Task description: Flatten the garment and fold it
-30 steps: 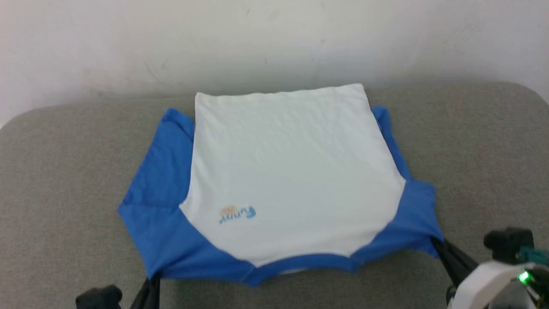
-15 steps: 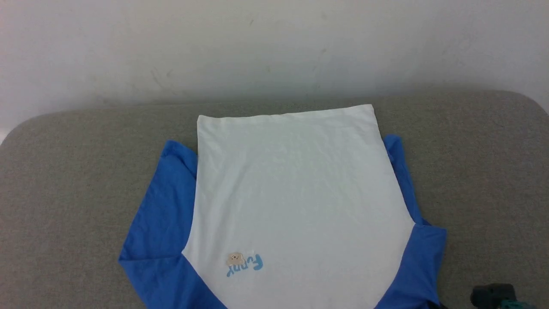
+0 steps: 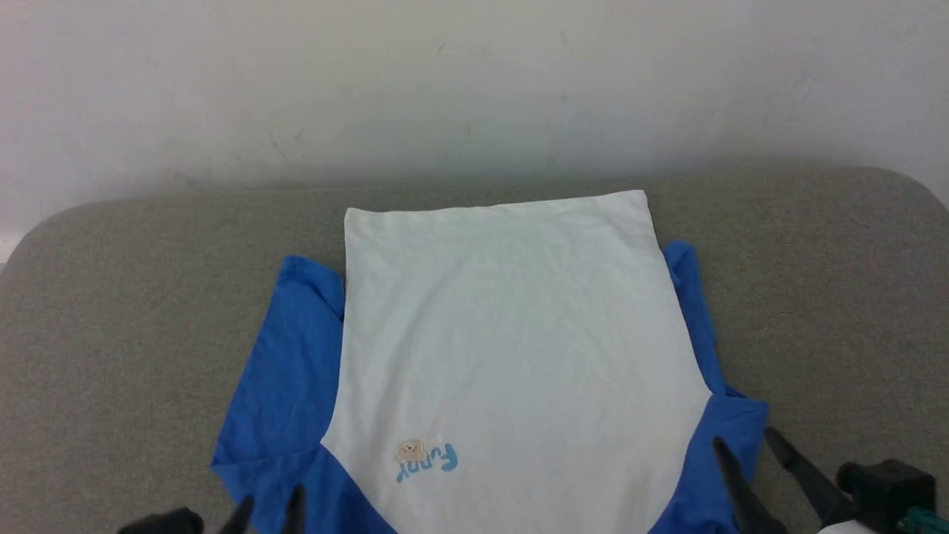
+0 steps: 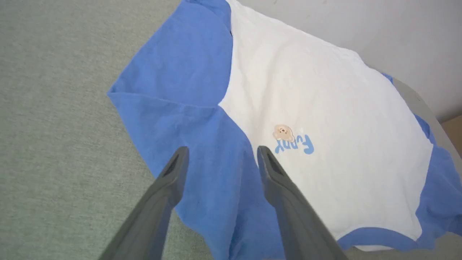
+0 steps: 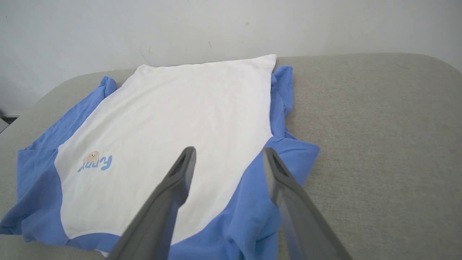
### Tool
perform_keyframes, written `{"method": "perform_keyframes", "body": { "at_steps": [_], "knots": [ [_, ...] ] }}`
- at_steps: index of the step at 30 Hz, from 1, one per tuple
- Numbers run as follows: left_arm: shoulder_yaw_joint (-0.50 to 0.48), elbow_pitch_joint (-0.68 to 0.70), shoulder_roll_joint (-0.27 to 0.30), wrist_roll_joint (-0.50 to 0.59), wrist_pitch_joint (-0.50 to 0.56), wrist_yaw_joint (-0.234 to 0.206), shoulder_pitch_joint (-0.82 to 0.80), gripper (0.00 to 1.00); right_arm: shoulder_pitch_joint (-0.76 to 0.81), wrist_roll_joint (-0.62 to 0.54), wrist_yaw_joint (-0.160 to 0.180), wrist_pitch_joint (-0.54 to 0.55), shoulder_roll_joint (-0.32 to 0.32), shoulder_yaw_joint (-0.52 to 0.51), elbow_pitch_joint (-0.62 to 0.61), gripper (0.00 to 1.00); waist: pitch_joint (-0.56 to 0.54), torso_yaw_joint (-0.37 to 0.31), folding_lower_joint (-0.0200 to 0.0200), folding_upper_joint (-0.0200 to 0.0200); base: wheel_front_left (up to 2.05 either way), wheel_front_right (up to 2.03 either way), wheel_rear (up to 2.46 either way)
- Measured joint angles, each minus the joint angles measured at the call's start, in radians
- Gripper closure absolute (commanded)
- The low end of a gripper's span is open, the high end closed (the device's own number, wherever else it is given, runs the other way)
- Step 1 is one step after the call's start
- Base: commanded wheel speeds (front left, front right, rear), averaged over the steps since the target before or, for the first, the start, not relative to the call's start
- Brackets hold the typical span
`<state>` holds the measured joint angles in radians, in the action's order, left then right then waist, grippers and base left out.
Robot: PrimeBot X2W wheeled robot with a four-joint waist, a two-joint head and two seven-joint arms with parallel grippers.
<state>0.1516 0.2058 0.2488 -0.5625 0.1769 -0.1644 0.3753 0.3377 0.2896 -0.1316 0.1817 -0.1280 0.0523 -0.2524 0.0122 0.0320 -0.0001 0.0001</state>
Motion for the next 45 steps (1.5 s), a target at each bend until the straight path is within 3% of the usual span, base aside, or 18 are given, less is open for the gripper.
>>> {"method": "perform_keyframes", "body": {
  "at_steps": [5, 9, 18, 28, 34, 40, 41, 42, 43, 44, 45],
  "knots": [
    [-0.077, 0.067, 0.026, 0.027, -0.057, -0.038, -0.086, 0.00, -0.028, -0.047, 0.000, -0.033, 0.033, -0.046, -0.088, 0.00, 0.009, -0.007, 0.0000, 0.0000, 0.00, 0.00, 0.00],
    [-0.105, 0.041, 0.055, 0.036, -0.081, -0.035, -0.214, 0.00, -0.062, -0.067, 0.000, -0.036, 0.048, -0.077, -0.132, 0.00, 0.033, -0.010, 0.0001, 0.0000, 0.00, 0.00, 0.00],
    [-0.133, -0.202, 0.131, 0.007, -0.079, 0.059, -0.640, 0.00, -0.166, -0.079, 0.000, -0.032, 0.053, -0.087, -0.179, 0.00, 0.145, -0.023, 0.0003, 0.0000, 0.00, 0.00, 0.00],
    [-0.040, -0.553, 0.225, -0.036, 0.219, 0.177, -0.989, 0.00, -0.247, -0.082, 0.000, -0.042, 0.056, -0.063, -0.170, 0.00, 0.303, -0.059, 0.0005, 0.0000, 0.00, 0.00, 0.00],
    [0.004, -0.697, 0.268, -0.070, 0.409, 0.226, -1.043, 0.00, -0.255, -0.078, 0.000, -0.058, 0.061, -0.054, -0.134, 0.00, 0.362, -0.095, 0.0004, 0.0000, 0.00, 0.00, 0.00],
    [0.043, -0.748, 0.303, -0.080, 0.498, 0.253, -1.079, 0.02, -0.266, -0.068, 0.000, -0.062, 0.065, -0.051, -0.118, 0.00, 0.389, -0.123, 0.0000, 0.0000, 0.00, 0.00, 0.00],
    [0.046, -0.754, 0.304, -0.080, 0.501, 0.253, -1.085, 0.31, -0.269, -0.068, 0.000, -0.062, 0.065, -0.051, -0.117, 0.00, 0.391, -0.124, 0.0000, 0.0000, 0.00, 0.00, 0.00],
    [0.046, -0.763, 0.300, -0.082, 0.504, 0.253, -1.089, 0.51, -0.272, -0.068, 0.000, -0.062, 0.065, -0.050, -0.116, 0.00, 0.394, -0.125, -0.0001, 0.0000, 0.00, 0.00, 0.00],
    [0.047, -0.773, 0.299, -0.087, 0.511, 0.252, -1.096, 0.60, -0.273, -0.068, 0.000, -0.062, 0.065, -0.050, -0.115, 0.00, 0.395, -0.126, -0.0001, 0.0000, 0.00, 0.00, 0.00],
    [0.049, -0.780, 0.297, -0.088, 0.511, 0.251, -1.101, 0.91, -0.273, -0.067, 0.000, -0.062, 0.065, -0.049, -0.113, 0.00, 0.395, -0.125, -0.0001, 0.0000, 0.00, 0.00, 0.00],
    [0.055, -0.787, 0.293, -0.088, 0.511, 0.251, -1.104, 1.00, -0.274, -0.065, 0.000, -0.062, 0.065, -0.048, -0.112, 0.00, 0.396, -0.125, -0.0001, 0.0000, 0.00, 0.00, 0.00]
  ]
}}
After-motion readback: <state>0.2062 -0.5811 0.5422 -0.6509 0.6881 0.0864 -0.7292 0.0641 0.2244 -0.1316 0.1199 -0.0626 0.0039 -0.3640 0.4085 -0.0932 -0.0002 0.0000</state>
